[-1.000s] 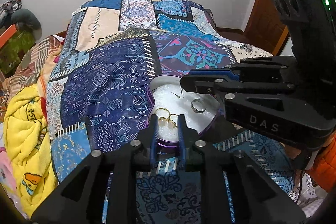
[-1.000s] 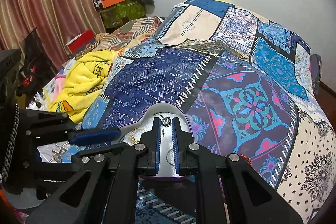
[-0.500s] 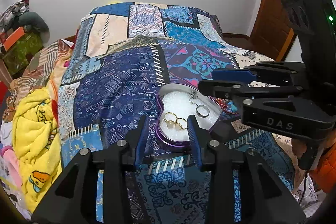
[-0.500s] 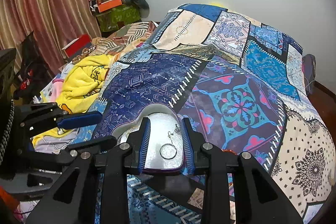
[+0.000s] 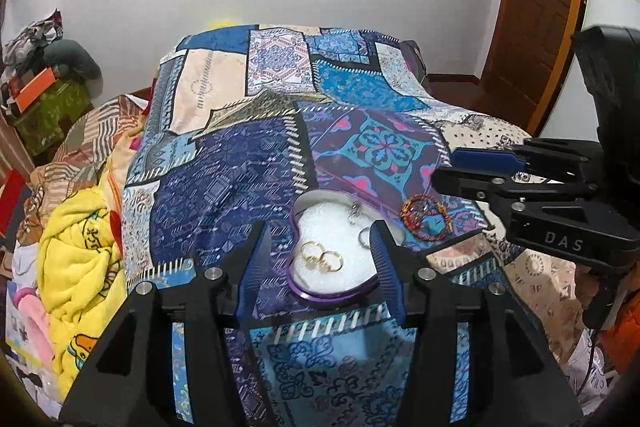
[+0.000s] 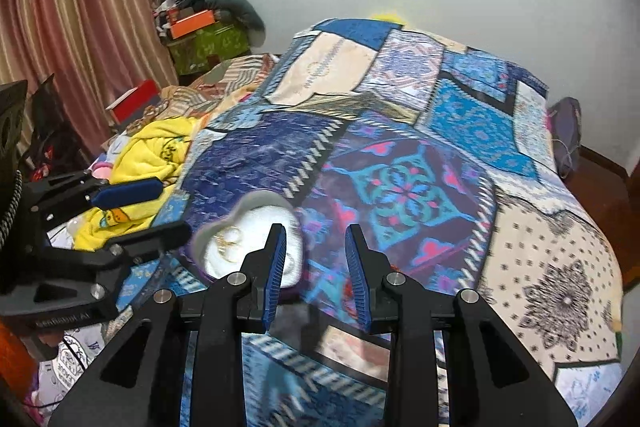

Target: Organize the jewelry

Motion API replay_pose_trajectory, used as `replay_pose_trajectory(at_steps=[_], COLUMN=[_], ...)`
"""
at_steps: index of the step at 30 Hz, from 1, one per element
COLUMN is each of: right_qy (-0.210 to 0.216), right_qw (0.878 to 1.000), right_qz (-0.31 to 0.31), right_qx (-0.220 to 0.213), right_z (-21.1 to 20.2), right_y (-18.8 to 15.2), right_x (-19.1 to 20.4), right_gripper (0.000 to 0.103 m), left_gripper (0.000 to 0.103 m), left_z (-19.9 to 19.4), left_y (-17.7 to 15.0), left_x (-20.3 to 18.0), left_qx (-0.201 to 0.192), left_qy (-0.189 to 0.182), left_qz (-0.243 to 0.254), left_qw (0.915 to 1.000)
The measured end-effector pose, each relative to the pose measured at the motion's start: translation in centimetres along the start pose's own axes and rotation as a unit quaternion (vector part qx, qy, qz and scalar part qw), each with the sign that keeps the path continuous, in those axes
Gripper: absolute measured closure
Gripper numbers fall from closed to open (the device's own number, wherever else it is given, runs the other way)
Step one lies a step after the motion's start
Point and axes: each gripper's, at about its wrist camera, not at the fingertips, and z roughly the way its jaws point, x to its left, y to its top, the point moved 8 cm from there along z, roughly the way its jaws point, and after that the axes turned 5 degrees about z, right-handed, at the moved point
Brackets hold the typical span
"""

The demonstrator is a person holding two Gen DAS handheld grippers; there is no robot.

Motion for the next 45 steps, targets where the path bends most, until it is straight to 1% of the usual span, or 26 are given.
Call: replay_pose_trajectory(at_steps=[7,11,14,16,20,22,23,25,26,27,31,34,38,40,42,45], right_qy=[-0.036,-0.051,-0.054,-0.049,-0.042,-0.039,-0.038,-0.034,-0.032,-0.030,-0.023,-0.019,-0.018,-0.017,-0.016,-0.013], right_qw=[0.999,0.997,0.996,0.995,0.994,0.994,0.994,0.994,0.994,0.994,0.994,0.993,0.993,0.993,0.992,0.992], right_qz=[0.033,0.056,0.069,0.080,0.085,0.083,0.083,0.082,0.082,0.082,0.081,0.082,0.079,0.073,0.062,0.047], right_qx=[0.002,0.017,0.032,0.044,0.060,0.065,0.067,0.070,0.071,0.071,0.073,0.078,0.086,0.092,0.104,0.114], right_z=[-1.3,-1.4,-1.1,-0.8,0.1,0.4,0.5,0.7,0.8,0.8,1.2,1.6,2.3,2.7,3.3,4.0], right_y=[-1.0,-2.5,-3.6,-4.4,-5.3,-5.5,-5.6,-5.8,-5.8,-5.9,-5.9,-6.0,-6.1,-6.1,-6.2,-6.2], right_x=[-4.8,-7.8,-9.2,-10.0,-10.5,-10.6,-10.6,-10.6,-10.5,-10.5,-10.6,-10.6,-10.6,-10.4,-10.2,-9.8], right_gripper=[0.075,0.075,0.075,0.075,0.075,0.075,0.075,0.075,0.075,0.075,0.075,0.075,0.075,0.075,0.075,0.075], left_gripper=[0.051,0.051,0.051,0.051,0.051,0.058,0.063,0.070,0.077,0.079,0.081,0.084,0.085,0.086,0.091,0.094], left_z=[1.3,2.9,4.0,4.9,6.6,7.5,7.9,8.9,9.2,9.6,10.4,10.9,11.5,11.8,12.2,12.3], left_y=[1.3,1.7,1.9,1.9,1.6,1.4,1.2,0.8,0.7,0.6,0.6,0.7,0.8,0.6,0.3,0.2], left_x=[-2.3,-3.9,-5.1,-5.9,-7.5,-8.4,-8.9,-10.0,-10.4,-10.7,-11.3,-11.4,-10.6,-10.2,-10.1,-10.2], left_qx=[0.000,0.011,0.018,0.023,0.039,0.049,0.053,0.065,0.069,0.071,0.075,0.076,0.080,0.088,0.097,0.101], left_qy=[-0.014,-0.027,-0.037,-0.043,-0.061,-0.069,-0.073,-0.081,-0.080,-0.076,-0.077,-0.065,-0.055,-0.063,-0.075,-0.084], left_qz=[0.012,0.022,0.030,0.037,0.046,0.053,0.057,0.062,0.067,0.070,0.075,0.084,0.077,0.067,0.060,0.054], left_qw=[0.9998,0.9993,0.9987,0.9981,0.9963,0.9950,0.9943,0.9927,0.9922,0.9921,0.9914,0.9914,0.9923,0.9918,0.9906,0.9899])
